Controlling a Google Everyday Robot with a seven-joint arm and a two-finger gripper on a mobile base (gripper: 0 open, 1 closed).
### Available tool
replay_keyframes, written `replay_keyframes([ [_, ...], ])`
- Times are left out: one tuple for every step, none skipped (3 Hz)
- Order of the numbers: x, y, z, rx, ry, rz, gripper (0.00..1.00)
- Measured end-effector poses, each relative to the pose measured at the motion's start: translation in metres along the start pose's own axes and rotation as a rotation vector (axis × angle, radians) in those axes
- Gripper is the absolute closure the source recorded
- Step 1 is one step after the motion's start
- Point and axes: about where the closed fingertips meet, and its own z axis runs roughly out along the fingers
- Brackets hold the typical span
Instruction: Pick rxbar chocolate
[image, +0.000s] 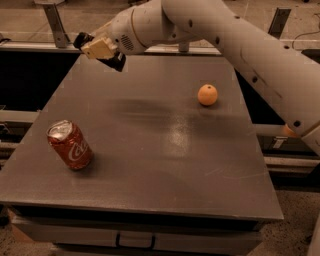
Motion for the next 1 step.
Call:
replay_keyframes([
  [-0.008,0.0059,0.0025,-0.014,-0.018,-0.017,1.0],
])
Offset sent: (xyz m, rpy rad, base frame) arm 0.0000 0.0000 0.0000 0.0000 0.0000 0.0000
